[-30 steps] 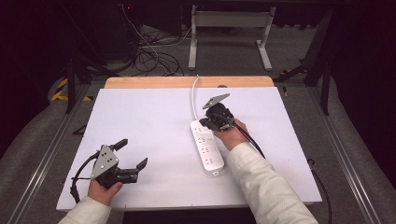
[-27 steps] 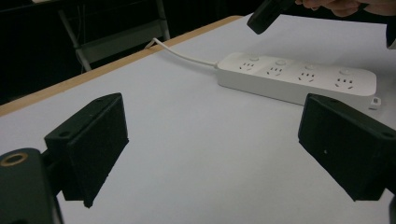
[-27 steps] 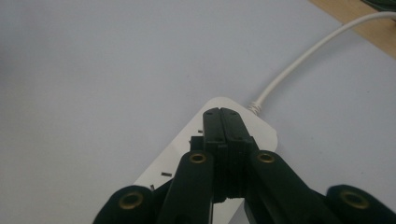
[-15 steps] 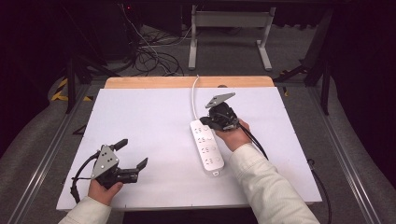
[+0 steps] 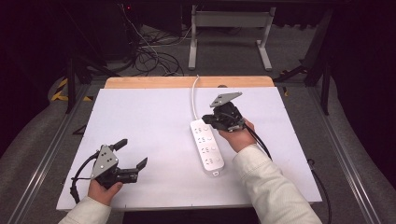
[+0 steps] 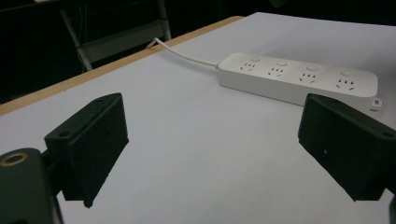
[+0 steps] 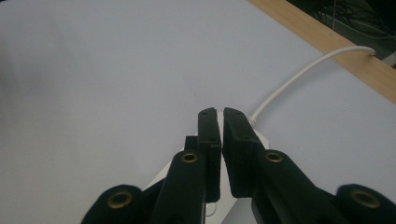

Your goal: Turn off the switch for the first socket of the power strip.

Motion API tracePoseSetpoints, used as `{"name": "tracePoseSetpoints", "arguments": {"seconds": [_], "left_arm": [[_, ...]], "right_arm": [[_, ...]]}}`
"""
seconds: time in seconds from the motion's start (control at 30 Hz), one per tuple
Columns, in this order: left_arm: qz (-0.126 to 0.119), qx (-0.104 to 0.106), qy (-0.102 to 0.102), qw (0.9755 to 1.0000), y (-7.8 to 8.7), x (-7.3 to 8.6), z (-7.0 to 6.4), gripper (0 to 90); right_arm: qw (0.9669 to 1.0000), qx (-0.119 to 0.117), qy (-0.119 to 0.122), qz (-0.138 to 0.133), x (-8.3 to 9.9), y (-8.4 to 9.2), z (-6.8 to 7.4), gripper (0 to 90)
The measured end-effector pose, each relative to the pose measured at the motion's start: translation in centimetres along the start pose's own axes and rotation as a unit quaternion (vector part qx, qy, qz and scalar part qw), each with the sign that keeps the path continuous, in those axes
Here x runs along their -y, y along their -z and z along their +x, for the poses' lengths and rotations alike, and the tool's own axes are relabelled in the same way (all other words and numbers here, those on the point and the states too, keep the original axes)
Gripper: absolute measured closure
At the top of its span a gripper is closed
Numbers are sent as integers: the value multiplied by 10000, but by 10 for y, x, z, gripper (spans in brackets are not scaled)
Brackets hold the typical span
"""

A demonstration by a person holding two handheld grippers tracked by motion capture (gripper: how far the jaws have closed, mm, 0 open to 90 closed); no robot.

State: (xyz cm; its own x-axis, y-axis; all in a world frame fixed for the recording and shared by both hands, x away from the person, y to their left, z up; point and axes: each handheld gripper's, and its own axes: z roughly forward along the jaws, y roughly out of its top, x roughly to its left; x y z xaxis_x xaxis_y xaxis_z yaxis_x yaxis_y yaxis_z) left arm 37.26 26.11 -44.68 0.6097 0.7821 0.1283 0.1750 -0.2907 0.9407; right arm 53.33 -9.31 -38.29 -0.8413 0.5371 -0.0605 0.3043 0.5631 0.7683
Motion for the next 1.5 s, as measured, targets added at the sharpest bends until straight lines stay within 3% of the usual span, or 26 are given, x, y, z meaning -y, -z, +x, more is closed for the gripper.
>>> {"name": "tracePoseSetpoints", "arguments": {"seconds": [0.4,0.77,1.17,1.5], "left_arm": [[-18,-9,17,10000,0,0,0,85],[-61,3,55,10000,2,-1,1,84],[-74,57,102,9999,2,-1,2,79],[-90,115,145,9998,3,-1,5,64]], "right_arm": [[9993,11,64,-361,2,37,8,501],[9984,22,2,-558,22,61,11,237],[9958,-71,-196,-887,56,85,9,96],[9928,117,-296,-1153,89,95,10,33]]}}
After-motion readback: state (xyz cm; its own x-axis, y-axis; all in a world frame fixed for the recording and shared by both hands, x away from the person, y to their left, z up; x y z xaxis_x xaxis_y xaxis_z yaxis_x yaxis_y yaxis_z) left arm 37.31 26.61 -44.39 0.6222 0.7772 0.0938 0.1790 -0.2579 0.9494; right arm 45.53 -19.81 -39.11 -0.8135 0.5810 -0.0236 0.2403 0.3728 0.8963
